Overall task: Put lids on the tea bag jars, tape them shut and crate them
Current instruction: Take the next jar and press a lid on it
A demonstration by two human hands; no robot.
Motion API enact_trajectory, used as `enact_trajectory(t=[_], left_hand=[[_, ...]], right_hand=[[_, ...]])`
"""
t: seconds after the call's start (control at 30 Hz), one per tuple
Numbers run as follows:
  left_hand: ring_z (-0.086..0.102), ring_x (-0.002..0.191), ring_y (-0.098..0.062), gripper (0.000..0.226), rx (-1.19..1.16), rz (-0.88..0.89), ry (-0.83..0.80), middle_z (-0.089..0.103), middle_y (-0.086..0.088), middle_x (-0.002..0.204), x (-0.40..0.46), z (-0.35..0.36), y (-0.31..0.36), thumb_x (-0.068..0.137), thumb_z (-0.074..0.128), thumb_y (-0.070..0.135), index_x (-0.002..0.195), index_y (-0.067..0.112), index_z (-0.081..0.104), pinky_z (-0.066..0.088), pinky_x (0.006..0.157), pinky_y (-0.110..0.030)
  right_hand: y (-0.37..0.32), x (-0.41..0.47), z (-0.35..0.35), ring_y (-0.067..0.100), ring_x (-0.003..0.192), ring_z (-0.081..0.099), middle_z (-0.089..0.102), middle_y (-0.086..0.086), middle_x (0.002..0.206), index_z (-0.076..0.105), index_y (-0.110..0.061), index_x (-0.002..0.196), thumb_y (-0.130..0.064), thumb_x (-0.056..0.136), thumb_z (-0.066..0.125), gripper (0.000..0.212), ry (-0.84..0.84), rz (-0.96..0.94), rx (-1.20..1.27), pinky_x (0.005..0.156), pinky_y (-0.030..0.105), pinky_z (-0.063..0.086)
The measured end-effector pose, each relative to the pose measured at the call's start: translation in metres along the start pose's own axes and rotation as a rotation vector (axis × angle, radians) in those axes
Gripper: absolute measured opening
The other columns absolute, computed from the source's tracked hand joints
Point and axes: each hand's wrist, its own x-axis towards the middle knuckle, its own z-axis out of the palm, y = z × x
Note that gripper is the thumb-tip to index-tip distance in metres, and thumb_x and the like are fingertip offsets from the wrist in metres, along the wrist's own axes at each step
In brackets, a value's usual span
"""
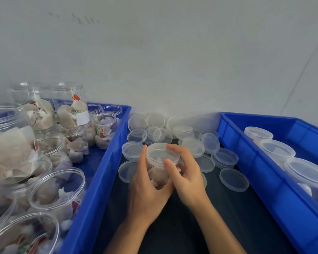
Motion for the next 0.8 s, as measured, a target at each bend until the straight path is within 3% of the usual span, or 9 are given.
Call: enact_trajectory(t=[0.1, 0.2, 0.3, 0.4, 0.5, 0.6, 0.73, 0.8], left_hand=[[0.065, 0.119, 0.002, 0.106, 0.013, 0.004, -0.005, 0.065, 0.020, 0.135, 0.0000, 0.0003, -0.0005, 0.079, 0.093, 0.043, 0.162, 0.042, 0.028, 0.061, 0.090, -0.028], [0.065, 0.122, -0.002, 0.100, 0.034, 0.011, 0.005, 0.064, 0.019, 0.134, -0.0002, 0.0017, -0.0037, 0.077, 0.095, 0.037, 0.156, 0.045, 0.033, 0.062, 0.091, -0.031], [0.065, 0.121, -0.001, 0.098, 0.022, -0.010, 0.026, 0.065, 0.019, 0.133, 0.0004, 0.0027, -0.0064, 0.074, 0.095, 0.042, 0.151, 0.051, 0.035, 0.063, 0.089, -0.030], [0.064, 0.118, 0.003, 0.097, 0.034, -0.023, 0.054, 0.065, 0.024, 0.131, 0.0018, 0.0028, -0.0067, 0.071, 0.093, 0.051, 0.148, 0.056, 0.035, 0.059, 0.087, -0.021], [0.062, 0.122, 0.004, 0.094, 0.053, -0.008, 0.064, 0.064, 0.027, 0.131, 0.0024, 0.0032, -0.0082, 0.073, 0.091, 0.048, 0.149, 0.052, 0.037, 0.061, 0.090, -0.028], [0.062, 0.121, 0.005, 0.094, 0.055, -0.011, 0.063, 0.062, 0.027, 0.133, 0.0018, 0.0033, -0.0077, 0.072, 0.089, 0.054, 0.150, 0.051, 0.037, 0.061, 0.090, -0.028], [0.064, 0.118, 0.005, 0.095, 0.004, -0.032, 0.078, 0.063, 0.024, 0.132, 0.0013, 0.0011, -0.0052, 0.066, 0.085, 0.062, 0.148, 0.054, 0.038, 0.059, 0.085, -0.020], [0.065, 0.122, -0.001, 0.096, -0.013, -0.031, 0.076, 0.064, 0.021, 0.135, 0.0012, 0.0009, -0.0049, 0.067, 0.085, 0.062, 0.150, 0.051, 0.038, 0.062, 0.089, -0.029]], right_hand=[[0.0015, -0.0002, 0.0015, 0.017, 0.124, 0.063, 0.065, -0.013, 0.127, 0.064, -0.034, 0.125, -0.051, 0.088, 0.072, 0.041, 0.050, -0.066, -0.104, 0.099, 0.041, 0.055], [0.0010, -0.0017, 0.0041, 0.011, 0.123, 0.060, 0.061, -0.017, 0.122, 0.060, -0.037, 0.118, -0.058, 0.081, 0.076, 0.046, 0.088, -0.066, -0.194, 0.099, 0.025, 0.049], [0.0003, -0.0037, 0.0025, 0.010, 0.125, 0.058, 0.058, -0.018, 0.126, 0.056, -0.036, 0.124, -0.056, 0.082, 0.075, 0.050, 0.038, -0.071, -0.196, 0.094, 0.014, 0.046], [0.0010, -0.0056, 0.0036, 0.008, 0.127, 0.060, 0.061, -0.020, 0.132, 0.052, -0.036, 0.134, -0.041, 0.084, 0.075, 0.055, -0.084, -0.004, -0.035, 0.094, 0.019, 0.052], [-0.0022, -0.0060, 0.0089, 0.004, 0.125, 0.059, 0.057, -0.022, 0.129, 0.050, -0.046, 0.126, -0.046, 0.076, 0.083, 0.060, -0.001, 0.047, -0.081, 0.096, 0.028, 0.055], [-0.0042, -0.0052, 0.0059, 0.006, 0.127, 0.054, 0.050, -0.023, 0.129, 0.051, -0.048, 0.124, -0.052, 0.079, 0.077, 0.052, 0.007, -0.041, -0.159, 0.096, 0.016, 0.047], [-0.0054, -0.0073, 0.0049, 0.012, 0.126, 0.063, 0.066, -0.012, 0.132, 0.061, -0.035, 0.130, -0.038, 0.087, 0.071, 0.044, -0.037, -0.010, 0.078, 0.093, 0.017, 0.052], [-0.0069, -0.0062, 0.0088, 0.011, 0.124, 0.063, 0.064, -0.012, 0.126, 0.063, -0.035, 0.121, -0.039, 0.080, 0.079, 0.044, 0.024, -0.035, 0.010, 0.091, 0.014, 0.052]])
